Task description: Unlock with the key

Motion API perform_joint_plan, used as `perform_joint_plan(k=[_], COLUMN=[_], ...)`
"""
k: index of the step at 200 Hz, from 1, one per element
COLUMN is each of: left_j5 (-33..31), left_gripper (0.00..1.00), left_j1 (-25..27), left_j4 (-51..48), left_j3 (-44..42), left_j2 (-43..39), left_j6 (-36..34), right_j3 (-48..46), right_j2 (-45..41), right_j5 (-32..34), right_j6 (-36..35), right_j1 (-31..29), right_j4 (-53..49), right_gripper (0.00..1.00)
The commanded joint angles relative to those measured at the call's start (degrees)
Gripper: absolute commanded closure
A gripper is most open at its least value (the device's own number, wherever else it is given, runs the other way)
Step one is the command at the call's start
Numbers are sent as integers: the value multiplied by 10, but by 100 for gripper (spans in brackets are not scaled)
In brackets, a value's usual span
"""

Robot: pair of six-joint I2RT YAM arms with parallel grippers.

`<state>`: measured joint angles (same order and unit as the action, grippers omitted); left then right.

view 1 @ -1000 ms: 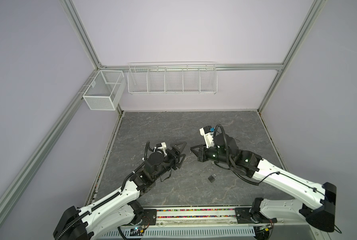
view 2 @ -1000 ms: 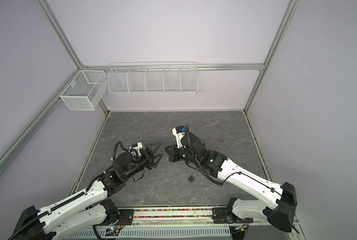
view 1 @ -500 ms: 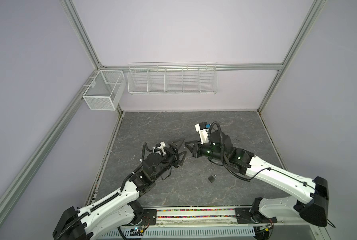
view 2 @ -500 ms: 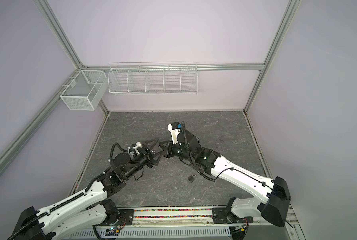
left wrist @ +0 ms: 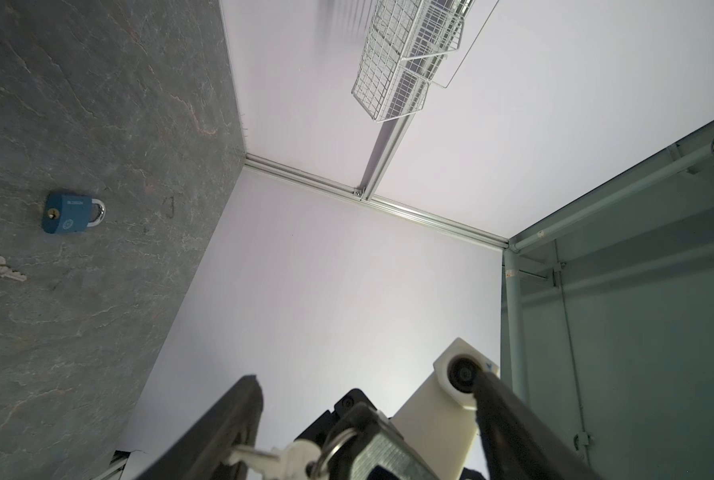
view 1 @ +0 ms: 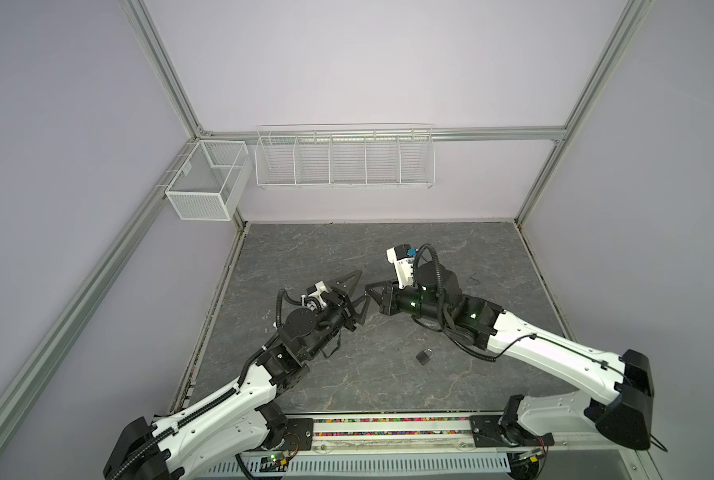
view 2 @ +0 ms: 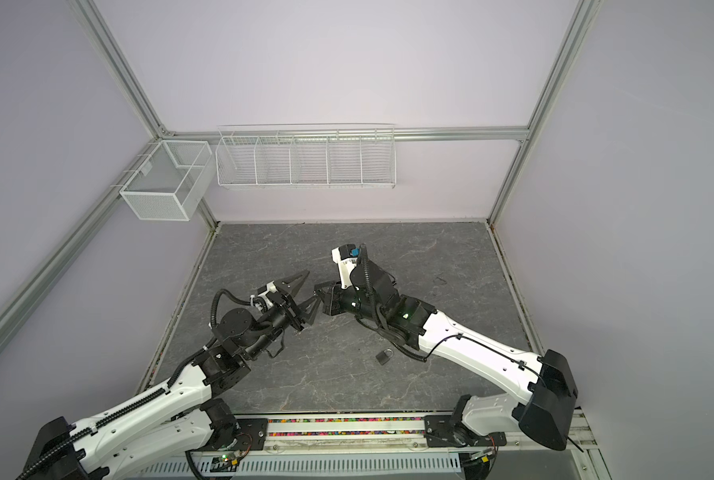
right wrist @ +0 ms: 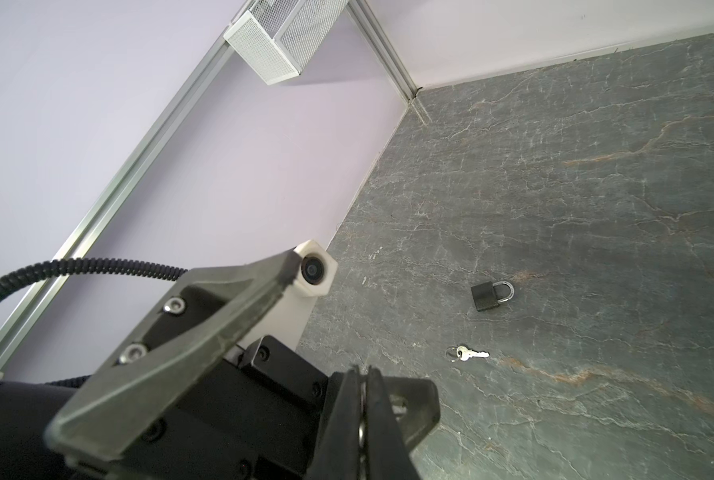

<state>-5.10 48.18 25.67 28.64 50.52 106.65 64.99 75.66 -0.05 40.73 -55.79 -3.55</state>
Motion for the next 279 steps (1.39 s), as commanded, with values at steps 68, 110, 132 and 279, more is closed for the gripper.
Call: perform_joint_plan(k=[68, 110, 132, 279], left_j5=[-25, -26, -22, -22], left_gripper=[53, 69, 76, 100], left_j1=[2, 2, 3, 2], left_j4=[3, -9, -14, -26], left_j3=[-17, -12, -10, 12], left_j2=[-9, -8, -6, 14], left_j6=[17, 15, 13, -33], right_j3=[-31, -35, -35, -24], right_j2=[-36, -40, -41, -66], right_j5=[11, 12, 12, 22], right_j6=[2, -2, -4, -45], right_j1=[-7, -7, -8, -9], right_j4=[10, 11, 11, -27], right_gripper=[93, 93, 93, 88])
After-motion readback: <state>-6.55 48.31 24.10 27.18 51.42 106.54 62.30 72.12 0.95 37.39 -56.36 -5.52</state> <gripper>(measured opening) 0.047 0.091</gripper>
